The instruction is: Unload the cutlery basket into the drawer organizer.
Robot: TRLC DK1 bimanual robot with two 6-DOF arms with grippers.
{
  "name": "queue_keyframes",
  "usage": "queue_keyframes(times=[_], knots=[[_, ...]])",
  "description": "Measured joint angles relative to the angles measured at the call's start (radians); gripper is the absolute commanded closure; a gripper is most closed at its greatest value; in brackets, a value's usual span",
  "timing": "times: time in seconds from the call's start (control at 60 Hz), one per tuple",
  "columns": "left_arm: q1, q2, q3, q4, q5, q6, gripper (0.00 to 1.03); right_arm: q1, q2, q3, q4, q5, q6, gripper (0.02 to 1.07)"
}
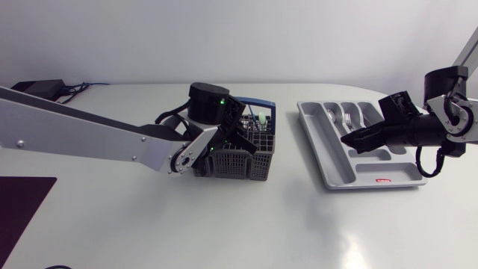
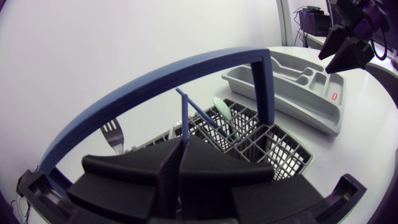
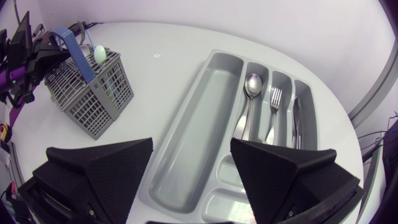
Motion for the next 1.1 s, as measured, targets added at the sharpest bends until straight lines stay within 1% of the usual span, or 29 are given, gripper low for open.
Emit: queue_keyframes(times=[0.2, 0.3, 0.433, 0.717, 0.9, 1.1], knots=[[0.000, -0.030, -0.035, 0.019, 0.004, 0.000, 0.87, 0.003, 0.000, 0.000, 0.001, 0.000, 0.000, 0.17], [-0.002, -0.064, -0.086, 0.078, 0.016, 0.001, 0.87, 0.008, 0.000, -0.001, 0.001, 0.000, 0.000, 0.17], [-0.011, -0.115, -0.166, 0.183, 0.026, 0.012, 0.87, 0.013, 0.000, -0.001, 0.008, 0.001, 0.000, 0.17], [-0.071, -0.174, -0.235, 0.282, 0.026, 0.096, 0.87, 0.048, -0.008, -0.035, 0.030, -0.001, 0.003, 0.17], [-0.113, -0.219, -0.275, 0.320, 0.027, 0.159, 0.87, 0.062, -0.069, -0.074, 0.047, -0.050, 0.003, 0.17], [-0.145, -0.319, -0.296, 0.328, 0.031, 0.184, 0.87, 0.095, -0.177, -0.109, 0.057, -0.117, 0.002, 0.17]])
